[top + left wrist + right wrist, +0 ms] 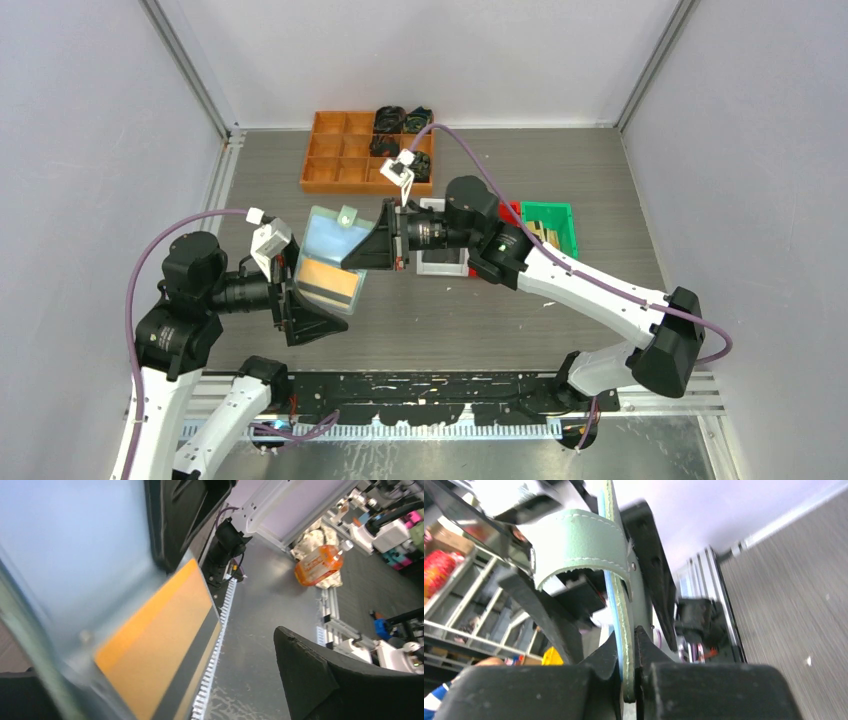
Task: Take the credit cards out of the card holder
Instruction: Remove the credit card from the card holder.
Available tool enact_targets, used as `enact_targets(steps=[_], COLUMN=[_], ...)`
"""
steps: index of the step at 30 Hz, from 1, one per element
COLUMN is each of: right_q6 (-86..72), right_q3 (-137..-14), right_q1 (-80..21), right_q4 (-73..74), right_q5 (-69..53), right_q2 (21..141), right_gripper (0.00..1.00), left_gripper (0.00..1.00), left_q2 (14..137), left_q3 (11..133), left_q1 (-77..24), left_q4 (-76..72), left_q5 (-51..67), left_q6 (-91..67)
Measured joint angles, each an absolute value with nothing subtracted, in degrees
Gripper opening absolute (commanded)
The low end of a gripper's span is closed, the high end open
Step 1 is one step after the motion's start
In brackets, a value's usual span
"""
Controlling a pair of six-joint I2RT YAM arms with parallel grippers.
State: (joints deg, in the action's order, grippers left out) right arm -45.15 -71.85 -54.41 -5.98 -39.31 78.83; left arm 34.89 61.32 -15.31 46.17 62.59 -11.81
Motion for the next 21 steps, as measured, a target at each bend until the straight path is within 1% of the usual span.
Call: enact_targets(steps=[2, 5, 6, 9, 11, 15, 17, 21], right_q6=[-48.5, -52.3, -52.9, -54.2, -54.4, -54.5, -54.6, -54.8], right_q3=[-69.6, -65.7, -64.7, -61.9, -60.2, -56.8, -54.9, -52.4], right_q1=[-54.4, -54.6, -54.7, -55.0, -55.2, -55.9, -56.6, -57.8], right_q4=[-13.1, -21.5, -22.8, -26.2, -27.7, -31.1, -33.2, -36.9], right_q5=[-37.3, -34.3, -33.6, -31.4, -29.9, -26.5, -24.8, -21.2], right_q2=[77.7, 75.9, 75.4, 74.1, 73.1, 71.1, 70.0, 69.3], right_gripper=[0.01, 0.01, 0.01, 0.01, 0.01, 0.01, 0.01, 0.01], left_gripper=[0.91, 0.80, 0.76, 0.71, 0.64, 0.47, 0.34, 0.27], left_q2=[34.9, 35.0, 35.1, 35.8, 36.2, 36.5, 36.5, 36.9], left_q3=[61.1, 60.6, 60.6, 60.6, 60.6, 59.8, 58.8, 58.3], left_q1=[-15.3, -15.3, -15.3, -15.3, -15.3, -15.3, -15.3, -15.3], left_q4=[45.2, 42.5, 41.7, 38.2, 36.0, 31.4, 28.7, 26.3], left_q5=[63.0, 63.0, 63.0, 63.0, 63.0, 63.1, 63.0, 63.0], left_q6=[-13.8, -18.2, -19.6, -24.3, -27.3, -33.0, -35.7, -38.7])
